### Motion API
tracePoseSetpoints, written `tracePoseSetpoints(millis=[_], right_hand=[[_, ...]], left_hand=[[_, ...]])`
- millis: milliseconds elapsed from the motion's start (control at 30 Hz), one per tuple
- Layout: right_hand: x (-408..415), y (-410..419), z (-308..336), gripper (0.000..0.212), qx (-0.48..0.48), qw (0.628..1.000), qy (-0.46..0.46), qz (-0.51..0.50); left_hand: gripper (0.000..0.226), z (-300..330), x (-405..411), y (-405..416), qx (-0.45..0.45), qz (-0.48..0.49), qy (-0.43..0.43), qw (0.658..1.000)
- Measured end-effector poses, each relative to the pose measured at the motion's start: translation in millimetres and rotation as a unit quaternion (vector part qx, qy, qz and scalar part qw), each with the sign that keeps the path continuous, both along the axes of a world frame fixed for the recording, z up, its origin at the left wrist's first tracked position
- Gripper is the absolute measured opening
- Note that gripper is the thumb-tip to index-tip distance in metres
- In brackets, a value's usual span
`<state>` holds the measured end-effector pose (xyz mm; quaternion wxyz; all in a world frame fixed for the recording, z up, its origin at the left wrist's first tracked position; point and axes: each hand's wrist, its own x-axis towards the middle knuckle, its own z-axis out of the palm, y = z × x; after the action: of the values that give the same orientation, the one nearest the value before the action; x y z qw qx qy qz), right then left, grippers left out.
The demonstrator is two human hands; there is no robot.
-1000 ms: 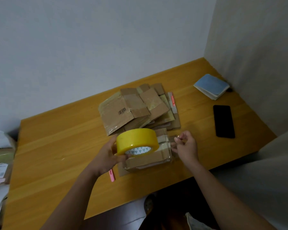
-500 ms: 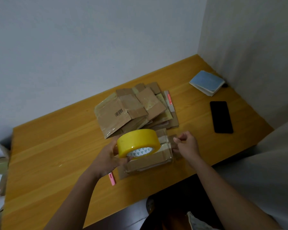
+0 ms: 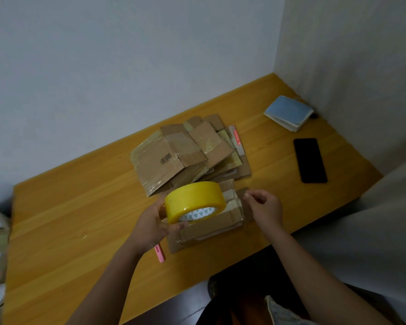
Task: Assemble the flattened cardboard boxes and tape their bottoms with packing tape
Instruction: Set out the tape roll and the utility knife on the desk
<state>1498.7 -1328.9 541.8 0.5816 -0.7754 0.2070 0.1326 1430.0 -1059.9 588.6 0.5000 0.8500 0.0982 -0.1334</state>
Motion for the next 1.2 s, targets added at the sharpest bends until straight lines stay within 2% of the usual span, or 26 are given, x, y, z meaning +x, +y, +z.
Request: tracePoseSetpoints(millis=[133, 200, 300, 467, 600, 733, 867, 967, 1033, 1200], right_hand=[[-12.1, 13.3, 14.3, 0.022, -0.002, 0.999, -0.022, 0.046], [-12.0, 12.5, 15.7, 0.024, 0.003, 0.998, -0.027, 0.051], [-15.2, 9.9, 16.6, 0.029, 0.004, 0.992, -0.041, 0.118], [-15.4, 7.3, 18.2, 0.034, -0.011, 0.983, -0.009, 0.181], [-1.9, 13.7, 21.3, 0.031, -0.059, 0.982, -0.016, 0.181], [22.3, 17.9, 26.7, 0.034, -0.037, 0.988, -0.026, 0.15], [27.1, 16.1, 25.3, 0.039, -0.075, 0.986, -0.04, 0.14], [16.5, 17.8, 22.3, 0.039, -0.052, 0.988, -0.068, 0.127], [10.2, 19.3, 16.6, 0.039, -0.021, 0.987, -0.055, 0.148], [27.6, 15.5, 18.7, 0.044, -0.024, 0.973, 0.005, 0.228]], left_hand=[[0.08, 0.7, 1.0, 1.4, -0.005, 0.002, 0.003, 1.0], [0.082, 0.1, 1.2, 2.6, -0.01, -0.003, 0.008, 1.0], [0.088, -0.6, 0.1, 4.8, -0.023, 0.0, 0.014, 1.0], [0.092, 1.7, -1.1, 2.9, -0.019, -0.01, 0.018, 1.0], [0.092, 2.1, 1.5, -0.8, -0.028, 0.001, 0.024, 0.999], [0.092, 4.8, 4.4, -16.3, 0.01, 0.013, -0.012, 1.0], [0.087, 0.8, 0.5, -19.0, 0.0, 0.029, -0.023, 0.999], [0.087, -0.3, -2.3, -19.4, -0.001, 0.037, -0.027, 0.999], [0.086, -1.8, -1.2, -20.3, 0.0, 0.044, -0.026, 0.999], [0.087, -2.9, 1.2, -20.5, 0.003, 0.043, -0.022, 0.999]])
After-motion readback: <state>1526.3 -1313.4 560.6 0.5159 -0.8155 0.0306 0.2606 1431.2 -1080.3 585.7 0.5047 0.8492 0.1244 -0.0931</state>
